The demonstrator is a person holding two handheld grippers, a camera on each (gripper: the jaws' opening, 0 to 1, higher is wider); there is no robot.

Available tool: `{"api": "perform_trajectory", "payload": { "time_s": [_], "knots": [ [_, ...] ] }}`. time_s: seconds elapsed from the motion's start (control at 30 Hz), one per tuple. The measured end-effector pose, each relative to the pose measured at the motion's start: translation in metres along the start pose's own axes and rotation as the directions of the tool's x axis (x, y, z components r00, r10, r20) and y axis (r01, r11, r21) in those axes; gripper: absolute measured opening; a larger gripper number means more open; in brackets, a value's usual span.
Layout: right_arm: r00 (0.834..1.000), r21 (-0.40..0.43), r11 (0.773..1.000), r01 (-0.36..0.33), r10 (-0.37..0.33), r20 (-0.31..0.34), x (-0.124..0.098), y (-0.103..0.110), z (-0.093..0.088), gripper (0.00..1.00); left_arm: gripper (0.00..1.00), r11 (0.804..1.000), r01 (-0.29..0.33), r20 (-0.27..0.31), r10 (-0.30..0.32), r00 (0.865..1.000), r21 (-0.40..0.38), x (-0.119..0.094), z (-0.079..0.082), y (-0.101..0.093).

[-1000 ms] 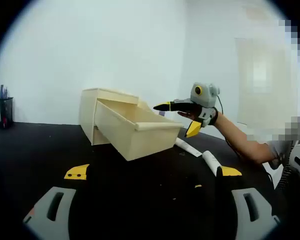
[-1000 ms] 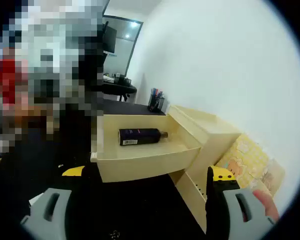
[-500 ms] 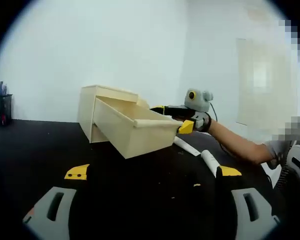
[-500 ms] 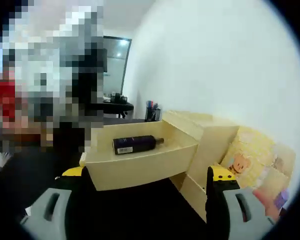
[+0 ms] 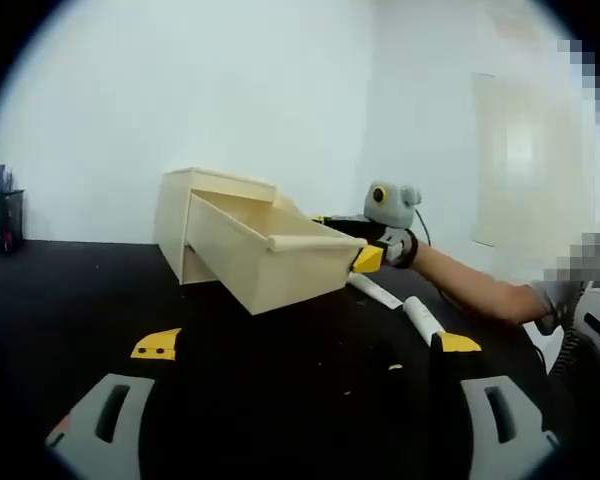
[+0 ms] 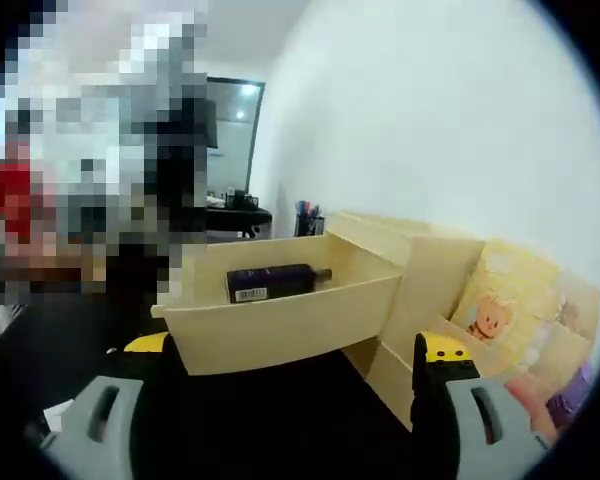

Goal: Open the drawer, pick up the cosmetic bottles from the table one by one, place them into the drawer, release the gripper, close the drawer, and move the gripper away

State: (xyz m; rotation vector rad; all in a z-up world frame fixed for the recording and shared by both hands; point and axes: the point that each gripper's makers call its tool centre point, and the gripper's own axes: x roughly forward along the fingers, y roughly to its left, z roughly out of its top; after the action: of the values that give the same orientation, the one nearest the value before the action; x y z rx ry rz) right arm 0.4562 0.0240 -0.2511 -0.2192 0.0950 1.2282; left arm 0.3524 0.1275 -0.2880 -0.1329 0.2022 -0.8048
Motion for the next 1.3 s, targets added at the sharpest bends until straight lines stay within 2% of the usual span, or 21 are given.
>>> {"api": "perform_trajectory", "payload": {
  "time_s": [0.5, 0.97, 1.07, 1.3],
  "knots": [
    [1.000, 0.040, 0.999, 0.009, -0.010, 0.024, 0.002, -0.003, 0.003, 0.93, 0.92, 1.000, -0.007, -0.019, 0.007, 1.000, 0.015, 0.000, -0.003, 0.002],
    [0.997, 0.083, 0.994, 0.065, -0.068, 0.041, 0.003, -0.016, 0.003, 0.93, 0.90, 1.000, 0.001, -0.019, -0.001, 1.000, 0.026, 0.000, -0.003, 0.000],
    [0.998, 0.078, 0.996, 0.050, -0.053, 0.040, 0.005, -0.018, 0.003, 0.93, 0.90, 1.000, 0.002, -0.020, -0.002, 1.000, 0.031, 0.000, -0.002, -0.001],
    [0.997, 0.075, 0.996, 0.055, -0.059, 0.041, 0.009, -0.027, 0.006, 0.93, 0.89, 0.999, 0.011, 0.018, -0.012, 1.000, 0.039, -0.003, 0.009, -0.003]
  ]
}}
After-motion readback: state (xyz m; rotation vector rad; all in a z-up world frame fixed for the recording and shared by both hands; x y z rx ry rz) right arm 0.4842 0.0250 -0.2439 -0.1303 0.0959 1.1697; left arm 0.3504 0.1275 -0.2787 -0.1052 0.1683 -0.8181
